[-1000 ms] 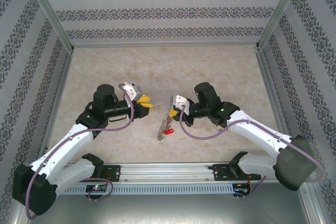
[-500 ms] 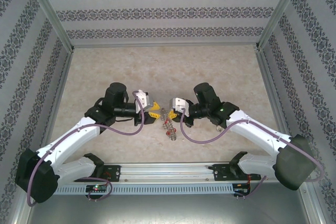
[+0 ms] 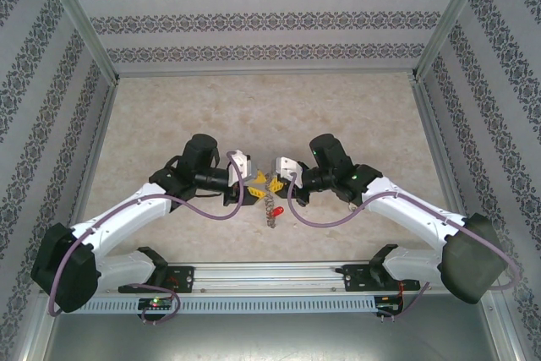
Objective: Put the keys on the keyring
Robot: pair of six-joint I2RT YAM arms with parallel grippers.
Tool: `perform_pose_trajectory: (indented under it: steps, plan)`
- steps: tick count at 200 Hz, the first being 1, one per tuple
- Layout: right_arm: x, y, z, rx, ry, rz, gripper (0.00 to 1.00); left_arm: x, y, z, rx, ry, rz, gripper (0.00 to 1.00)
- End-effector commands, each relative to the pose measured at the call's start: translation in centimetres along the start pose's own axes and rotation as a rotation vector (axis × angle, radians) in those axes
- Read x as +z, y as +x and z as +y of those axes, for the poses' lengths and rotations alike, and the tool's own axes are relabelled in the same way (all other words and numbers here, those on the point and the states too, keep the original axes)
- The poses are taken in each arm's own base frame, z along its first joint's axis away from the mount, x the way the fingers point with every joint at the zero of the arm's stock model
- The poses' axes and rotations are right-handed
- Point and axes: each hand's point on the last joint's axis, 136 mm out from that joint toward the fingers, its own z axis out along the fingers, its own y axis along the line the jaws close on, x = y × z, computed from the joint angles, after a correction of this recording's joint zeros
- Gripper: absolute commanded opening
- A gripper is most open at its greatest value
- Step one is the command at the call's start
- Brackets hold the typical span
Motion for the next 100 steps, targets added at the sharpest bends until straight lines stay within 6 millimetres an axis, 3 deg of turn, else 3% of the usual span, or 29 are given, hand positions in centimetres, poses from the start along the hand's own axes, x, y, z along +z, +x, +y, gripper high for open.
perform_pose_trajectory:
  steps: [1, 100]
  plan:
    - [0.5, -0.6, 0.5, -0.011, -0.024, -0.035, 0.00, 0.4, -0.9, 0.0, 0.060, 0.004, -0.008, 0.42]
    - [0.7, -0.5, 0.8, -0.025, -0.028, -0.030, 0.00, 0.7, 0.8, 0.9, 0.074, -0.046, 0.074, 0.38]
